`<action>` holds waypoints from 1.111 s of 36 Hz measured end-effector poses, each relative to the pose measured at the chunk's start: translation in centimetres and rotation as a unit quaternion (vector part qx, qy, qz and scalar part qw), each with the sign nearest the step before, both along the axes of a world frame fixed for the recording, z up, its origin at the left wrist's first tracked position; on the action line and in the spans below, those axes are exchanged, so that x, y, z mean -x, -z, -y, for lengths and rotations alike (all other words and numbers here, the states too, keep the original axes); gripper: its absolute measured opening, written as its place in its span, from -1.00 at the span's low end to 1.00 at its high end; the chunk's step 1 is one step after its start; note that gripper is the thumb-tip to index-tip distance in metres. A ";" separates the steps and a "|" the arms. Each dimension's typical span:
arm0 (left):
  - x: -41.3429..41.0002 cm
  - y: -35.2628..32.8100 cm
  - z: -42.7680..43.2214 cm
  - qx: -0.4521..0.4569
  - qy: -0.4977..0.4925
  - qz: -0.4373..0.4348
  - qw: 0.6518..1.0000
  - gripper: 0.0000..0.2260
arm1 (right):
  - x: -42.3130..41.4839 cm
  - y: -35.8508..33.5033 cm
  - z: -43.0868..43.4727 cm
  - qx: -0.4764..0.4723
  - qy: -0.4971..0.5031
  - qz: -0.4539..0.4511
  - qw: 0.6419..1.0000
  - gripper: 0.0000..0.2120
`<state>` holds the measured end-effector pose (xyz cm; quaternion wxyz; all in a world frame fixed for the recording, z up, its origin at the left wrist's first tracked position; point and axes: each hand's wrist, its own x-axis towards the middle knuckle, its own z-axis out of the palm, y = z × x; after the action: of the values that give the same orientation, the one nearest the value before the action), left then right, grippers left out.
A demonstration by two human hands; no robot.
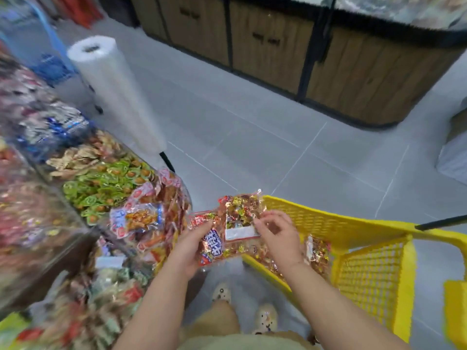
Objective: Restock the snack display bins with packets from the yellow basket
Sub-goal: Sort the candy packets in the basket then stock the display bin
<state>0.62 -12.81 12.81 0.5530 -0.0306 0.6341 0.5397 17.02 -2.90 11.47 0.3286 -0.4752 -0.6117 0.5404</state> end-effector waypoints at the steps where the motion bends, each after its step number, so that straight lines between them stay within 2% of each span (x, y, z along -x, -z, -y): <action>1: 0.5 -0.4 0.8 -0.011 -0.012 -0.002 1.000 -0.76 | 1.2 -0.2 0.1 -0.006 -0.009 0.006 1.000 -0.82; 2: 1.0 -0.8 1.6 -0.020 -0.023 -0.004 1.000 -0.80 | 2.5 -0.3 0.2 0.002 -0.022 0.012 1.000 -0.80; 4: 2.1 -1.4 3.2 -0.034 -0.046 -0.017 0.998 -0.83 | 4.9 -0.5 0.6 0.073 -0.058 0.005 0.996 -0.56; 6: 3.6 -2.0 5.1 -0.040 -0.068 -0.029 0.996 -0.72 | 7.3 -0.7 1.2 0.165 -0.106 -0.019 0.980 -0.23; 8: 5.4 -2.5 7.0 -0.030 -0.081 -0.037 0.996 -0.66 | 9.7 -0.8 1.7 0.266 -0.151 -0.063 0.950 -0.04; 10: 7.3 -2.7 8.9 -0.011 -0.100 -0.059 0.993 -0.67 | 12.2 -1.2 2.5 0.358 -0.183 -0.118 0.908 -0.11; 12: 9.6 -2.8 11.0 0.004 -0.109 -0.078 0.991 -0.72 | 14.8 -1.8 3.8 0.387 -0.224 -0.131 0.885 -0.36; 14: 11.9 -2.9 13.1 0.003 -0.102 -0.082 0.991 -0.80 | 17.5 -2.1 5.5 0.381 -0.255 -0.107 0.883 -0.59; 15: 13.0 -2.9 14.2 0.005 -0.103 -0.080 0.991 -0.80 | 18.8 -2.0 6.4 0.378 -0.254 -0.090 0.886 -0.63; 17: 15.3 -3.2 16.6 0.008 -0.117 -0.078 0.990 -0.78 | 21.6 -1.9 8.1 0.374 -0.248 -0.057 0.892 -0.59; 23: 21.1 -4.5 23.8 -0.036 -0.173 -0.074 0.982 -0.87 | 28.3 -2.0 12.9 0.333 -0.237 0.027 0.912 -0.42; 26: 23.8 -5.1 27.4 -0.022 -0.222 -0.103 0.969 -0.88 | 31.5 -2.9 14.3 0.307 -0.227 0.010 0.924 -0.60; 27: 24.7 -5.2 28.5 -0.010 -0.241 -0.114 0.964 -0.83 | 32.6 -3.3 14.7 0.290 -0.224 0.002 0.930 -0.66; 29: 26.2 -5.3 30.7 0.007 -0.273 -0.132 0.953 -0.74 | 34.8 -4.3 15.6 0.250 -0.225 0.002 0.942 -0.71; 31: 27.6 -5.5 32.7 0.011 -0.302 -0.163 0.939 -0.76 | 36.9 -5.7 16.5 0.209 -0.229 0.012 0.951 -0.78; 34: 29.0 -6.2 35.0 0.015 -0.333 -0.182 0.925 -0.68 | 40.1 -7.4 17.3 0.173 -0.284 0.017 0.943 -0.67; 36: 29.8 -6.5 36.0 0.007 -0.354 -0.181 0.917 -0.61 | 41.8 -8.3 17.8 0.142 -0.310 0.034 0.939 -0.69; 38: 30.4 -6.8 36.7 -0.010 -0.370 -0.174 0.913 -0.66 | 43.2 -8.9 18.2 0.115 -0.302 0.041 0.945 -0.78; 40: 30.8 -7.2 37.1 -0.025 -0.371 -0.173 0.912 -0.80 | 44.6 -9.4 18.7 0.073 -0.289 0.050 0.953 -0.77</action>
<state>-30.16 -49.91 20.00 0.1951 -0.1560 0.6496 0.7181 -27.58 -21.57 20.87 0.0914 -0.3271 -0.6975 0.6310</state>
